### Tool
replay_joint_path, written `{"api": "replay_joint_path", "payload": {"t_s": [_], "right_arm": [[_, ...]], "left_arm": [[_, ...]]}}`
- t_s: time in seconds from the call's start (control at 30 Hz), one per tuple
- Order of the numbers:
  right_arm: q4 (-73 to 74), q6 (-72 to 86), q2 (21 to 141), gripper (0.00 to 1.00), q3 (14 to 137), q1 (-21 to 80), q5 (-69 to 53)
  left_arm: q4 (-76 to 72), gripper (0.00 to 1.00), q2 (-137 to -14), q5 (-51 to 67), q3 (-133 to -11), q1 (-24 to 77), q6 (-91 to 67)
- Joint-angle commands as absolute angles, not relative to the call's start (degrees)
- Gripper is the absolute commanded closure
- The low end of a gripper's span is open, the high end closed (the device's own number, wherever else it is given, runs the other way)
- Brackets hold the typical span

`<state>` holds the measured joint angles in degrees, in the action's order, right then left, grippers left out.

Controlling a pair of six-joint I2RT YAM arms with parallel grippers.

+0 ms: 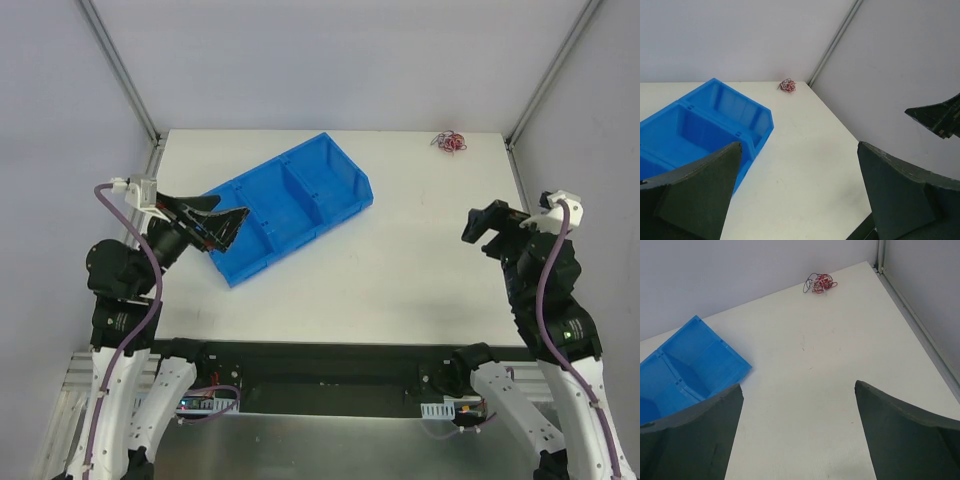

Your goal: Untangle the cables

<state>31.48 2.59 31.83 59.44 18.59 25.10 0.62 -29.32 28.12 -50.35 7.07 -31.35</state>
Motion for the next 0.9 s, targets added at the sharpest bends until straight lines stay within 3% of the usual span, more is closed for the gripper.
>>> {"api": "replay_joint_path", "payload": {"t_s": [0.0,0.13,0.3,0.4,0.57,0.77,0.87], "right_arm": [[23.31,5.53,37.26,0.04,59.06,18.37,22.68],[7.97,9.57,41.91,0.04,55.82,18.37,22.06],[-8.95,14.23,54.02,0.04,55.1,18.28,27.93],[-11.85,17.22,63.6,0.04,59.14,16.27,29.8],[-16.96,20.56,79.42,0.04,65.64,9.16,22.43],[-13.55,27.58,99.47,0.04,76.18,1.24,11.45],[-10.3,29.27,107.73,0.04,84.51,0.26,11.69]], "left_arm": [[-1.84,0.01,-34.96,30.49,-54.22,6.86,-32.08],[-3.43,0.01,-42.87,38.13,-60.1,6.86,-33.05],[-3.25,0.01,-51.05,38.23,-64.77,6.86,-33.22],[-3.78,0.01,-54.57,37.53,-63.38,6.86,-32.35],[-3.43,0.01,-57.3,37.0,-58.11,6.25,-28.12],[-1.14,0.01,-58.53,36.3,-57.3,5.8,-26.28],[-1.14,0.01,-60.02,37.08,-57.04,5.89,-26.37]]}}
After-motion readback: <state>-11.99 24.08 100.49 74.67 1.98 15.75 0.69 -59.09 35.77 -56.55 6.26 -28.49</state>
